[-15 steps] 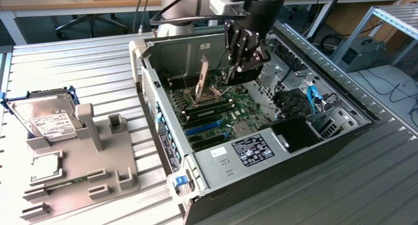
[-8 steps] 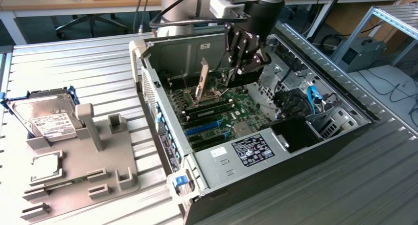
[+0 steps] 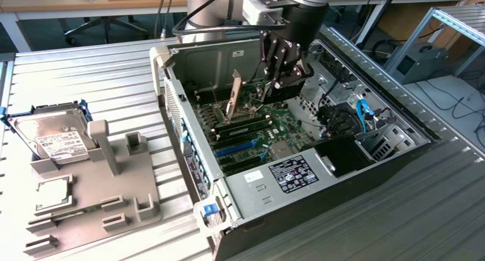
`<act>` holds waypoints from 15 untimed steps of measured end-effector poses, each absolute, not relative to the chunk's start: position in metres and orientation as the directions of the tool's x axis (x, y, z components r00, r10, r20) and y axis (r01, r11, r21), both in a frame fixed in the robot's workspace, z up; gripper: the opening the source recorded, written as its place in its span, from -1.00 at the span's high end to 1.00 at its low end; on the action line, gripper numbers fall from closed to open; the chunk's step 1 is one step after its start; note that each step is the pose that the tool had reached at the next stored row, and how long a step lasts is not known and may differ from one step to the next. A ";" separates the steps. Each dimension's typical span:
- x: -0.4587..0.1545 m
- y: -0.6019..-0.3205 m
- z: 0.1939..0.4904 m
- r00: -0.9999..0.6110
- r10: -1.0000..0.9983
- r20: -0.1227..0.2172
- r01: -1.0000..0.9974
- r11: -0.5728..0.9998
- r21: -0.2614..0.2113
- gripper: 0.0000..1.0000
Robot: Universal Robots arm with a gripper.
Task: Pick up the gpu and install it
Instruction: 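Insert the gpu into the slot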
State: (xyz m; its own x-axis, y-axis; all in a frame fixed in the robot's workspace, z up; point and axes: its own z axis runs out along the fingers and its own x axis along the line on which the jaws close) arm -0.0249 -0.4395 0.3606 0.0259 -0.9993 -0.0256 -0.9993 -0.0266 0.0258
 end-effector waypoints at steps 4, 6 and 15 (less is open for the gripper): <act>-0.027 -0.440 0.359 0.026 -0.999 -0.026 -0.999 -0.027 0.026 0.47; -0.027 -0.440 0.358 0.026 -0.999 -0.026 -0.999 -0.027 0.026 0.47; -0.029 -0.443 0.356 0.026 -0.999 -0.026 -0.999 -0.027 0.026 0.47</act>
State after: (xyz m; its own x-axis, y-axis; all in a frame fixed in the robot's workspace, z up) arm -0.0291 -0.4425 0.3557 0.0260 -0.9993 -0.0256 -0.9993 -0.0267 0.0258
